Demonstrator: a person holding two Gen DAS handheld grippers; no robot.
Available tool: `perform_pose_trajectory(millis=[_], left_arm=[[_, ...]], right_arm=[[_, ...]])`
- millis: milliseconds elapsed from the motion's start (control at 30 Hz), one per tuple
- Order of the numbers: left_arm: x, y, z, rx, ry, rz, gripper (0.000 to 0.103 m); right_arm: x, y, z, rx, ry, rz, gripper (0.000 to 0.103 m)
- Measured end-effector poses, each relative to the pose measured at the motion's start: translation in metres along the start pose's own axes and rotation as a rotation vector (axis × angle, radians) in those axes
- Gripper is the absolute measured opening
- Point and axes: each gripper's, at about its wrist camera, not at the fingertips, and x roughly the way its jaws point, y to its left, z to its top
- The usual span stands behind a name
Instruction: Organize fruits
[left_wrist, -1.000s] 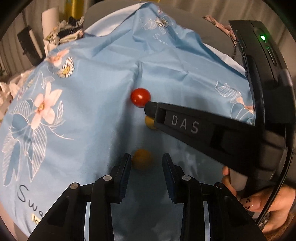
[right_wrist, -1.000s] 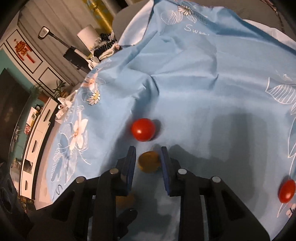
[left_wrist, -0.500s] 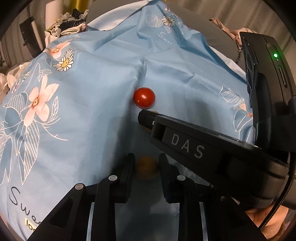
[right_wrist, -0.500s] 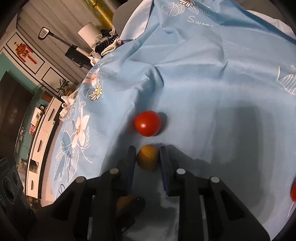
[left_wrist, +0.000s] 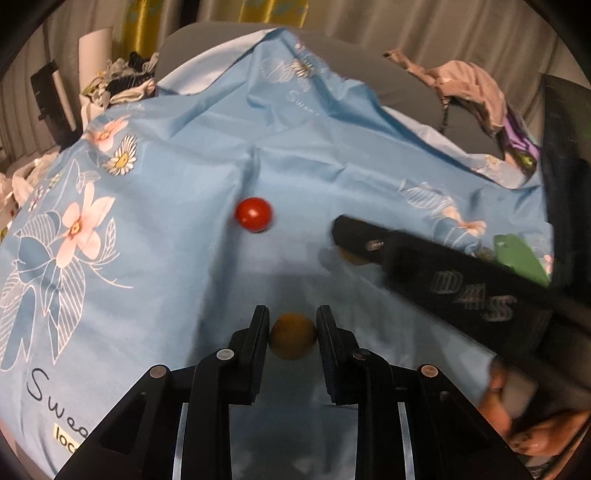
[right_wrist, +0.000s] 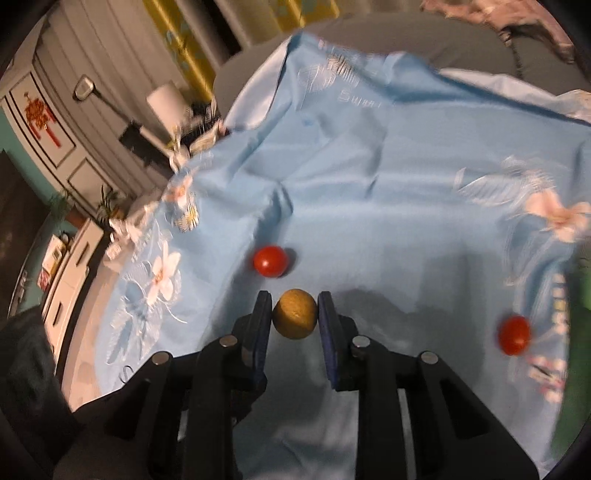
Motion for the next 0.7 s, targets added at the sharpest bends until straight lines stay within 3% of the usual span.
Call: perform_pose_trajectory(millis=[367,533,700], left_arm=[[-0.033,-0.047,0.008,0.071,-0.099,-0.08,0.026],[-0.046,-0.086,0.018,0.133,-0.15,-0.119,0.027],[-0.044,-0.127,0.024,0.185,-0.15,-0.181,0.027]], right_arm=[[-0.107,-0.032,-0.007,0.032,-0.204,-0.136,0.026],[-0.145,-0.054,-0.011,0.037,-0.273,-0.202,0.026],[-0.179,-0.079,-0.018,0.068,-0.333,-0.262,0.026]])
